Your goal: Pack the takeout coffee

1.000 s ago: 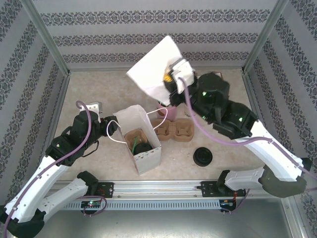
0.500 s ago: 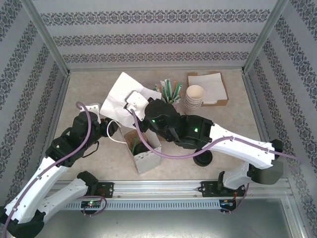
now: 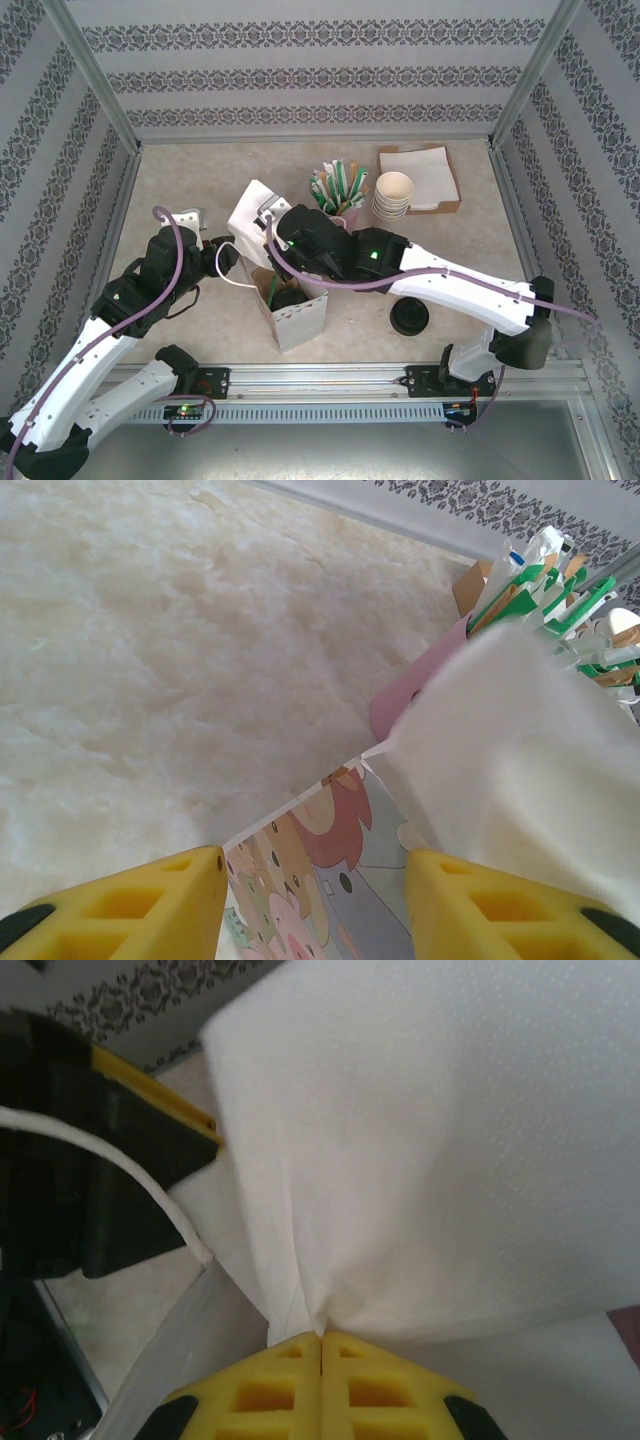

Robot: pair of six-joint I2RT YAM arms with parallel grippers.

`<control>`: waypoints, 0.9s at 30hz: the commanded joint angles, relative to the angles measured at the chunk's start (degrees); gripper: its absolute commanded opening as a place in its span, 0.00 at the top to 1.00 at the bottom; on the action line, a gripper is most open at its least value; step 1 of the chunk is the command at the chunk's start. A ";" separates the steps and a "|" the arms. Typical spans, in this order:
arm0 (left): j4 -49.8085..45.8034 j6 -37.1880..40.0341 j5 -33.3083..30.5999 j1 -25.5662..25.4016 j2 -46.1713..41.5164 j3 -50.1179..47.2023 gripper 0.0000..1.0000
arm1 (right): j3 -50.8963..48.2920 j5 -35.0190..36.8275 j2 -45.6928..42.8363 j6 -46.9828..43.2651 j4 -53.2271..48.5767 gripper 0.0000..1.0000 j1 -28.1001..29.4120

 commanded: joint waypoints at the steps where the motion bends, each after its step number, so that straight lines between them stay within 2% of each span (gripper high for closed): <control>1: 0.21 0.13 0.23 0.19 -0.70 -0.37 0.49 | 2.07 -3.74 2.36 3.43 -4.86 1.00 -1.05; 13: -0.64 0.20 -1.61 0.24 -2.36 -0.22 0.49 | 5.83 -10.64 9.42 5.22 -8.33 1.00 -2.53; 27: -1.81 0.60 -2.76 0.23 -3.53 0.31 0.49 | 7.74 -12.88 16.50 6.48 -12.79 1.00 -4.67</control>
